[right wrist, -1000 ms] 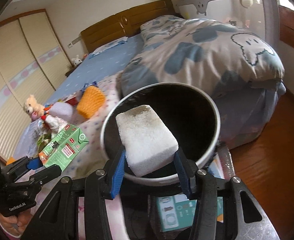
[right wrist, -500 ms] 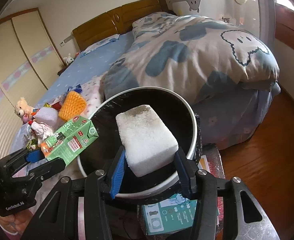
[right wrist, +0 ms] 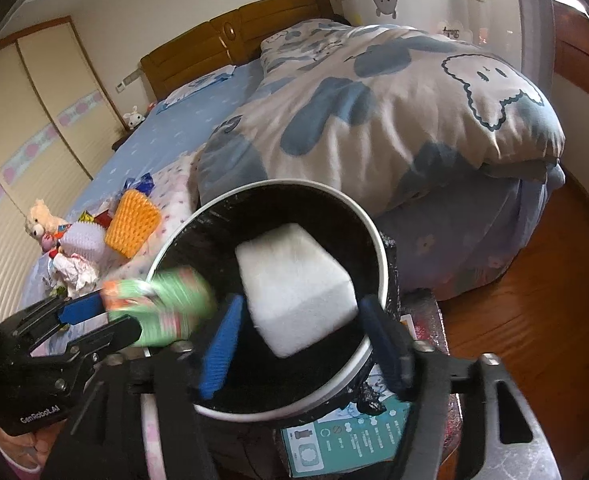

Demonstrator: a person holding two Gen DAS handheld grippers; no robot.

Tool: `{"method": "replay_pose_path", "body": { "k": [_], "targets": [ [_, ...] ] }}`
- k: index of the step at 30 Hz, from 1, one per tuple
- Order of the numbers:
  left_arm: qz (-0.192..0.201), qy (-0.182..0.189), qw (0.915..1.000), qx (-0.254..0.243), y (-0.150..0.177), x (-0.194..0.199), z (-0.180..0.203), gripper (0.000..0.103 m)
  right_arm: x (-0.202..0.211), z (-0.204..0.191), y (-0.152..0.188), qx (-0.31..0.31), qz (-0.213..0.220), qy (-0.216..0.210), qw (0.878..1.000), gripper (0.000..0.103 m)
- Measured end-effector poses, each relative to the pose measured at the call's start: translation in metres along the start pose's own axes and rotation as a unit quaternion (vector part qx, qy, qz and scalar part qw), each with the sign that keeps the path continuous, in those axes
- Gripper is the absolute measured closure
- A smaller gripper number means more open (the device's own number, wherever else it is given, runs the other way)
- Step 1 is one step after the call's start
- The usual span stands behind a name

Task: Collect trash
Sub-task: 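Grasp the white tissue with the right tool while the left tool grasps the green juice pouch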

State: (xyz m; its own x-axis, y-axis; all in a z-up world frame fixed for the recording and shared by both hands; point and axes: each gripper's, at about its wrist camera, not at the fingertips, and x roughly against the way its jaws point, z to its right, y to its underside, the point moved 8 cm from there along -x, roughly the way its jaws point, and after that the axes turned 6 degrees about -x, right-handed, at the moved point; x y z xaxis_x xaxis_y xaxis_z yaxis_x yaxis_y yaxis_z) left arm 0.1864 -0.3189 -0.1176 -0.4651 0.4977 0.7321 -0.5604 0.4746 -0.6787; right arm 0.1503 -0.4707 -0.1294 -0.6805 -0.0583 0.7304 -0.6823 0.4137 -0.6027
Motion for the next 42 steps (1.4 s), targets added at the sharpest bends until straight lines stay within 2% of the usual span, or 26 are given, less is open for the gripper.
{"method": "replay_pose_path", "body": {
  "k": [4, 7, 12, 21, 28, 33, 42],
  "targets": [
    [0.009, -0.011, 0.9997, 0.018, 0.01, 0.013, -0.012, 0.023, 0.005, -0.002, -0.002, -0.01, 0.012, -0.006, 1.0, 0.025],
    [0.015, -0.027, 0.999, 0.033, 0.024, 0.026, -0.024, 0.023, 0.009, -0.007, 0.0, -0.02, 0.019, -0.012, 1.0, 0.013],
    [0.014, -0.047, 0.9964, 0.07, 0.053, 0.049, -0.049, 0.023, 0.015, -0.031, 0.007, -0.029, 0.032, -0.034, 0.998, 0.009],
    [0.018, -0.095, 0.9881, 0.119, 0.103, 0.09, -0.096, 0.023, 0.009, -0.103, 0.038, 0.0, 0.02, -0.083, 0.996, 0.008],
    [0.013, -0.134, 0.9769, 0.166, 0.132, 0.108, -0.142, 0.023, -0.007, -0.152, 0.061, 0.032, -0.009, -0.109, 0.994, 0.008],
    [0.017, -0.147, 0.9707, 0.189, 0.137, 0.114, -0.167, 0.023, -0.019, -0.177, 0.068, 0.049, -0.021, -0.117, 0.992, 0.008],
    [0.014, -0.161, 0.9665, 0.2, 0.131, 0.108, -0.186, 0.023, -0.036, -0.201, 0.059, 0.07, -0.024, -0.119, 0.99, 0.008]
  ]
}}
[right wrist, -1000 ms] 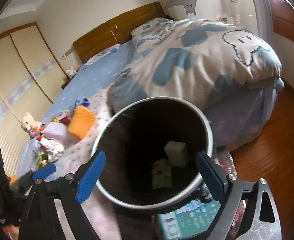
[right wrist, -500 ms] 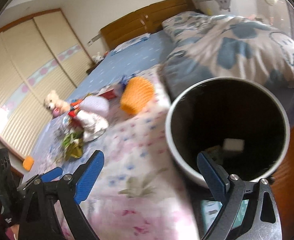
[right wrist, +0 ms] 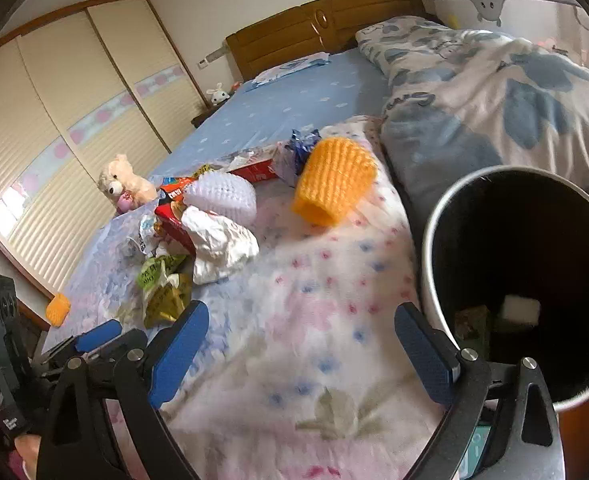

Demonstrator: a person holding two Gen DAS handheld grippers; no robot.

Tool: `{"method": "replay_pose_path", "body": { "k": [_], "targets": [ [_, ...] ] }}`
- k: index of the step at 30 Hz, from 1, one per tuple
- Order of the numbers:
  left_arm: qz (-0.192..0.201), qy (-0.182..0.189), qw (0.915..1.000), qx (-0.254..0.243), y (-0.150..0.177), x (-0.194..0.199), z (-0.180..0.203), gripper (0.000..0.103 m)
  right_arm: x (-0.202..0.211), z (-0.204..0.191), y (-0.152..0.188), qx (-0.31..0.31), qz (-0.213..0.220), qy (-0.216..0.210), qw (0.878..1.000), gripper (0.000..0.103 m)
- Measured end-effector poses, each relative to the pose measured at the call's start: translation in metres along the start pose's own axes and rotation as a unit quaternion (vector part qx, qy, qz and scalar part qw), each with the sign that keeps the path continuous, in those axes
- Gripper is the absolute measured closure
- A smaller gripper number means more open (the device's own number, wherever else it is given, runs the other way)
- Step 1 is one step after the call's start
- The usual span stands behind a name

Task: Collect trash
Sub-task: 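Grasp the white tissue with the right tool while the left tool grasps the green juice pouch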

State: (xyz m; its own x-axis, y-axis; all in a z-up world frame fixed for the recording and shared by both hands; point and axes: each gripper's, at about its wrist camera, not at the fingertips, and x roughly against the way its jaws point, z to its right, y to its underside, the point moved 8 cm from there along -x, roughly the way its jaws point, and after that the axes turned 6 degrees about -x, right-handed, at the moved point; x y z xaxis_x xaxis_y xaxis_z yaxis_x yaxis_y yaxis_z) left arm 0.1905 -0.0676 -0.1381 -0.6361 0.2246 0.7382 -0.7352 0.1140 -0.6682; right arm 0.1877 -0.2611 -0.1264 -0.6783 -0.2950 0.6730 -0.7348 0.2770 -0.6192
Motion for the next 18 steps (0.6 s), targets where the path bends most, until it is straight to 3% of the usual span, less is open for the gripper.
{"method": "replay_pose_path", "body": {
  "k": [6, 14, 18],
  "targets": [
    [-0.012, -0.014, 0.9998, 0.006, -0.003, -0.015, -0.012, 0.023, -0.018, -0.012, -0.014, 0.0, -0.002, -0.012, 1.0, 0.008],
    [-0.012, -0.093, 0.9951, 0.03, 0.002, -0.008, -0.07, 0.023, -0.055, -0.044, -0.013, 0.006, -0.029, -0.048, 0.998, 0.009],
    [-0.007, -0.062, 0.9964, 0.058, 0.005, 0.004, -0.094, 0.022, -0.071, -0.058, -0.011, 0.017, -0.04, -0.059, 0.997, 0.009]
  ]
}}
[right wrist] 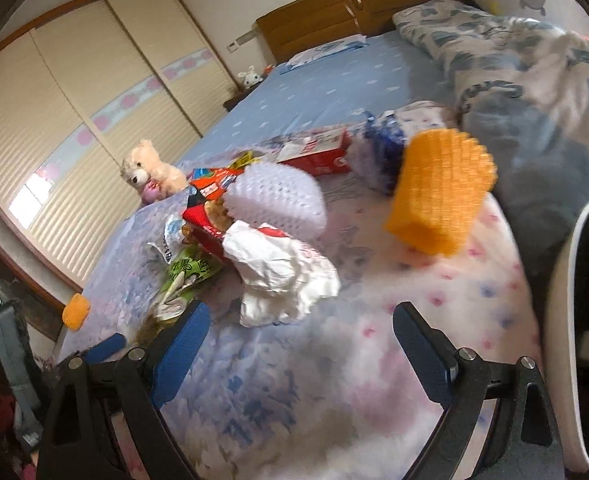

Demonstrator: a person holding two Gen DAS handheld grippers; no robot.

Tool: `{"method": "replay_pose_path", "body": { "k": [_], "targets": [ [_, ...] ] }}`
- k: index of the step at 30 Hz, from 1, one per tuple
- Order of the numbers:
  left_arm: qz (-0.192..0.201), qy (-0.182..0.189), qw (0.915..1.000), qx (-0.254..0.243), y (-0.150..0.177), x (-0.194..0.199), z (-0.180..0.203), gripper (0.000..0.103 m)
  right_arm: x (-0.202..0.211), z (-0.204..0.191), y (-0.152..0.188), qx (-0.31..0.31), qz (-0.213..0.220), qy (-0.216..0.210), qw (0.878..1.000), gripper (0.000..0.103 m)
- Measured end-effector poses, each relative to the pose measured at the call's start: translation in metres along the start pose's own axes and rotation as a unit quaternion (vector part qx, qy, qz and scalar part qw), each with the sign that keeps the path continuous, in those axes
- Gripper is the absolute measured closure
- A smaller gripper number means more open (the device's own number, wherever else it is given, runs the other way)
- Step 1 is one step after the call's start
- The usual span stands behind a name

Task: Collect trash
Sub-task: 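Grasp the white tissue with the right tool while the left tool grasps the green juice pouch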

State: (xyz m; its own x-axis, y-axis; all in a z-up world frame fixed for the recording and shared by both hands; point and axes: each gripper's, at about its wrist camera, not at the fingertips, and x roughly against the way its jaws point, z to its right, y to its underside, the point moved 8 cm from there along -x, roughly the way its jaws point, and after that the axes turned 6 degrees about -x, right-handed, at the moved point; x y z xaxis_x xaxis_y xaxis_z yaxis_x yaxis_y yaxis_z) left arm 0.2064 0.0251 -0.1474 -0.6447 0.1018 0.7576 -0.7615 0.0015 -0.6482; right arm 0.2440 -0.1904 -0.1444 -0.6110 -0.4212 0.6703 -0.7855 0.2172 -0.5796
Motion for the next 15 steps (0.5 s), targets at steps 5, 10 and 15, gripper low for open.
{"method": "replay_pose_path", "body": {
  "k": [5, 10, 15],
  "targets": [
    [0.005, 0.025, 0.9996, -0.016, -0.005, 0.003, 0.016, 0.015, -0.021, -0.005, -0.003, 0.005, -0.012, -0.004, 1.0, 0.012],
    [0.008, 0.013, 0.9989, -0.044, -0.019, -0.012, 0.039, 0.013, -0.039, -0.001, -0.007, -0.003, -0.032, -0.003, 0.999, 0.048],
    [-0.002, -0.009, 0.9995, -0.031, -0.029, -0.03, 0.034, 0.031, -0.029, 0.0, -0.004, -0.003, -0.025, -0.013, 1.0, 0.057]
  ]
}}
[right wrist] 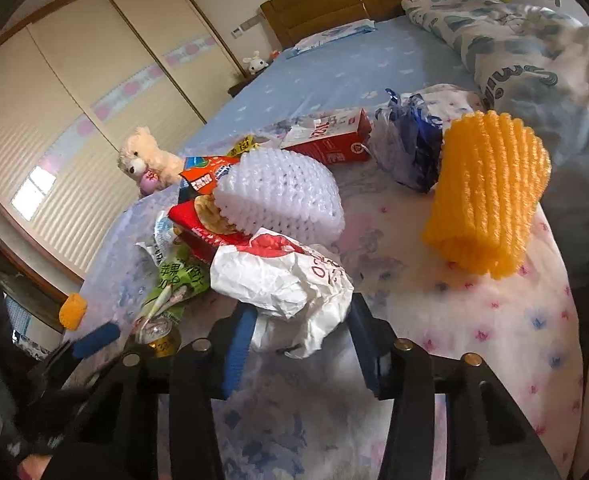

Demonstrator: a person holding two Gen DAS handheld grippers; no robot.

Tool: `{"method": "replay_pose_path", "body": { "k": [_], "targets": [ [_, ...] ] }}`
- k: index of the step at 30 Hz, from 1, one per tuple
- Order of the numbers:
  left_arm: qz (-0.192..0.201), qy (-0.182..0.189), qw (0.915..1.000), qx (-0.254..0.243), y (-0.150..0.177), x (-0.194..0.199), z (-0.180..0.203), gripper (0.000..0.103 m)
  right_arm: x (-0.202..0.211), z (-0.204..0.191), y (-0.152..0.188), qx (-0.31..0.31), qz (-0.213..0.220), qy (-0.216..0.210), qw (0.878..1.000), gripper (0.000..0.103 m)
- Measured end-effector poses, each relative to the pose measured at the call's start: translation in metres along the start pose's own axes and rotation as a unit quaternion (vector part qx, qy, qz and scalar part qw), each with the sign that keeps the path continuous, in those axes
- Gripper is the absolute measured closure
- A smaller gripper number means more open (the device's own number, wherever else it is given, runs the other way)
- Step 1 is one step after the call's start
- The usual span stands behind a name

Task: Collect trash
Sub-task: 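Grasp the white tissue with the right tool while the left tool grasps the green juice pouch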

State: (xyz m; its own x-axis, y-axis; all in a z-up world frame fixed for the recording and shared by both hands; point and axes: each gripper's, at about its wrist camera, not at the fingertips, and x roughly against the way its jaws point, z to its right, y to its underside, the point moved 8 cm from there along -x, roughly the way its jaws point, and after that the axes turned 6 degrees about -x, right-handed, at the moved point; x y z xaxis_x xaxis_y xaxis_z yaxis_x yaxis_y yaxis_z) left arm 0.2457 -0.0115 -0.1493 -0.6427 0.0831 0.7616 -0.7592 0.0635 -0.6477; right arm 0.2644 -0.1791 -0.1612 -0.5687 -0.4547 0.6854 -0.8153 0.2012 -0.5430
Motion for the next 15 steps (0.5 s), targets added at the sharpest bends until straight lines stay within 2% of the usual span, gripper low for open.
{"method": "replay_pose_path", "body": {
  "k": [1, 5, 15],
  "targets": [
    [-0.01, 0.006, 0.9999, 0.002, 0.001, -0.005, -0.001, 0.052, 0.004, 0.001, 0.003, -0.002, 0.001, -0.003, 1.0, 0.057],
    [-0.006, 0.016, 0.9999, 0.001, 0.006, -0.003, -0.002, 0.052, 0.019, 0.005, 0.012, -0.012, 0.006, -0.008, 1.0, 0.058],
    [0.041, 0.042, 0.9981, -0.018, 0.028, 0.053, 0.019, 0.052, 0.074, 0.013, 0.034, -0.024, 0.035, -0.011, 0.999, 0.058]
  ]
}}
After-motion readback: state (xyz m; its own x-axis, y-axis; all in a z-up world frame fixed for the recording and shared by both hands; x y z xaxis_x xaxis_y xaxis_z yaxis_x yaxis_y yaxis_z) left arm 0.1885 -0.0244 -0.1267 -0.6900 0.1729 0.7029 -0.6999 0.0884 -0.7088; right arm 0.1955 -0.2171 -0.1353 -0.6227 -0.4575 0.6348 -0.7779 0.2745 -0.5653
